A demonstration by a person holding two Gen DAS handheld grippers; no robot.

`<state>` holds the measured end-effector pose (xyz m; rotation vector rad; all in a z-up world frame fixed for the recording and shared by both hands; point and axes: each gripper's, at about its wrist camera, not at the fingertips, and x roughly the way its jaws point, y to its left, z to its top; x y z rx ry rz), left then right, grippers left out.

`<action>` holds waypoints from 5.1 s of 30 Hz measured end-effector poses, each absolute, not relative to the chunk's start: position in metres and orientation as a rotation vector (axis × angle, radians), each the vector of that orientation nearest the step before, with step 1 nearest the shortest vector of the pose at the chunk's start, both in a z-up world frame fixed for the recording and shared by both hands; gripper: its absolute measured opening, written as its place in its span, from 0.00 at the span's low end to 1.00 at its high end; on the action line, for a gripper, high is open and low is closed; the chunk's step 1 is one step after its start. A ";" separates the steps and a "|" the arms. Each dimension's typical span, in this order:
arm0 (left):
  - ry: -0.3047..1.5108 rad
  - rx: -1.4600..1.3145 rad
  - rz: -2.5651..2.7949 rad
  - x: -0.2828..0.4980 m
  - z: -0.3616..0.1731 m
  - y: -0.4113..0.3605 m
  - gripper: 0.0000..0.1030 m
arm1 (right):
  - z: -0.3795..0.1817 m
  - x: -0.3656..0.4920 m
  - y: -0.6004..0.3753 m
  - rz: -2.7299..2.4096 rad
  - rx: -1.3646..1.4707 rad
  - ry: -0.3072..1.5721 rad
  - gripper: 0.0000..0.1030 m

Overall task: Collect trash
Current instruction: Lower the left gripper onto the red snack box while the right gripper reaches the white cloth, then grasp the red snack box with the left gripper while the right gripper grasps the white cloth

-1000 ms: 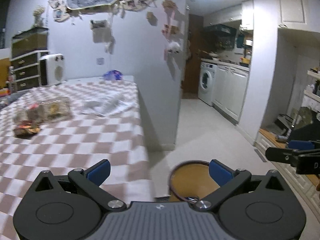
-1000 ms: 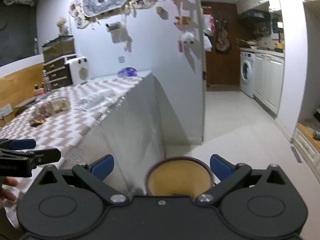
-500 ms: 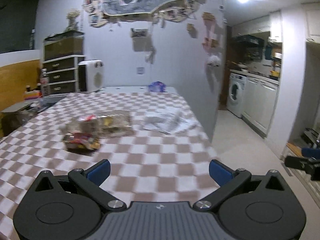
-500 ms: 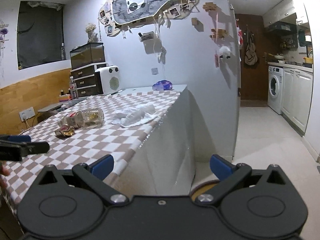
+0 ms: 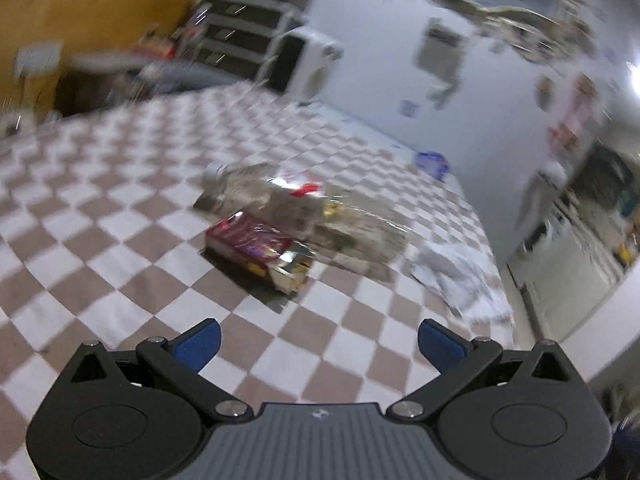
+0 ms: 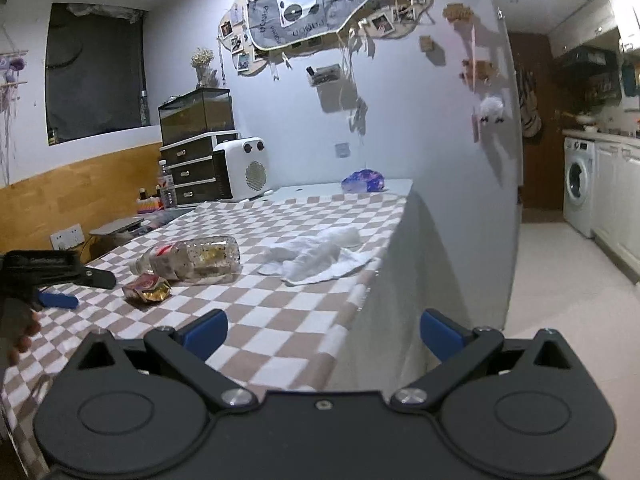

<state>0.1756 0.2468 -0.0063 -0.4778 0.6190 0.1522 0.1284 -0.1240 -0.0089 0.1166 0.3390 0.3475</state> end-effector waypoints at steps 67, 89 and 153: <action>0.611 -0.148 -0.177 0.238 -0.045 0.186 0.80 | 0.049 0.283 -0.057 0.447 0.147 0.359 0.01; 0.610 -0.189 -0.007 0.247 -0.056 0.185 0.88 | -0.001 0.254 -0.058 0.486 0.036 0.592 0.01; 0.597 -0.112 -0.027 0.267 -0.055 0.181 0.70 | -0.055 0.245 -0.025 0.793 -0.191 0.519 0.17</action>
